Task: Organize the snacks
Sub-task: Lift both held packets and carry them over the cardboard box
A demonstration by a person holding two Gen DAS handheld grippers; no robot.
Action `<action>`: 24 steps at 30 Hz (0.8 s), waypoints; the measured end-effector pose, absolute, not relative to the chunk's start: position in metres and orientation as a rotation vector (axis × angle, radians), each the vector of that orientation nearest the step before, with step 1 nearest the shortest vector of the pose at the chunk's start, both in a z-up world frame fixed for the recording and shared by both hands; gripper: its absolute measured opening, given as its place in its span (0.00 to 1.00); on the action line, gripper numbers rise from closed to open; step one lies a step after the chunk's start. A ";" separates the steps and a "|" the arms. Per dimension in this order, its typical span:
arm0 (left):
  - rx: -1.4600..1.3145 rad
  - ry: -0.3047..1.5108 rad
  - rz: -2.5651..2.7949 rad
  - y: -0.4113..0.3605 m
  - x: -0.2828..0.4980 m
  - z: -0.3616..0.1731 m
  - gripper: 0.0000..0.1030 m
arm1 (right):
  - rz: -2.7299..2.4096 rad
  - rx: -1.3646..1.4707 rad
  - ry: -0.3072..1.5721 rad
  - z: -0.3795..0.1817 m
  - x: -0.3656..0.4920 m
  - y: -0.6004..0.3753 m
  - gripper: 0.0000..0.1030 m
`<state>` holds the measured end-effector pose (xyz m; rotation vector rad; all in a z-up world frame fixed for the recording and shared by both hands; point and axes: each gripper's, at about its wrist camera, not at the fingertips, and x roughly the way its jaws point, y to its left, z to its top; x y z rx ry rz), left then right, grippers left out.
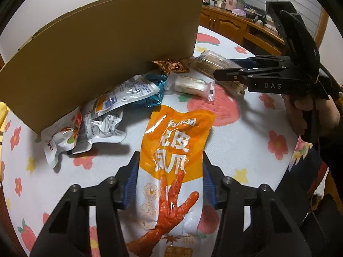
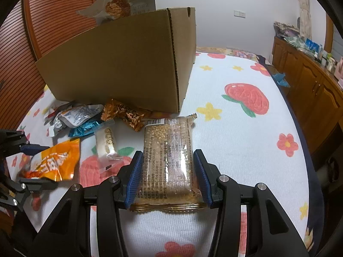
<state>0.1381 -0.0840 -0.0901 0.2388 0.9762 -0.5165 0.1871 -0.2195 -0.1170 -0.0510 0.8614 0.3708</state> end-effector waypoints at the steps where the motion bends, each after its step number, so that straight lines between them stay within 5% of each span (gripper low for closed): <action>1: 0.237 0.974 -0.510 -0.083 0.137 -0.090 0.49 | 0.371 -0.051 0.861 -0.117 0.187 -0.220 0.47; 24: 0.131 0.830 -0.442 -0.058 0.113 -0.051 0.49 | 0.373 -0.061 0.839 -0.116 0.183 -0.216 0.43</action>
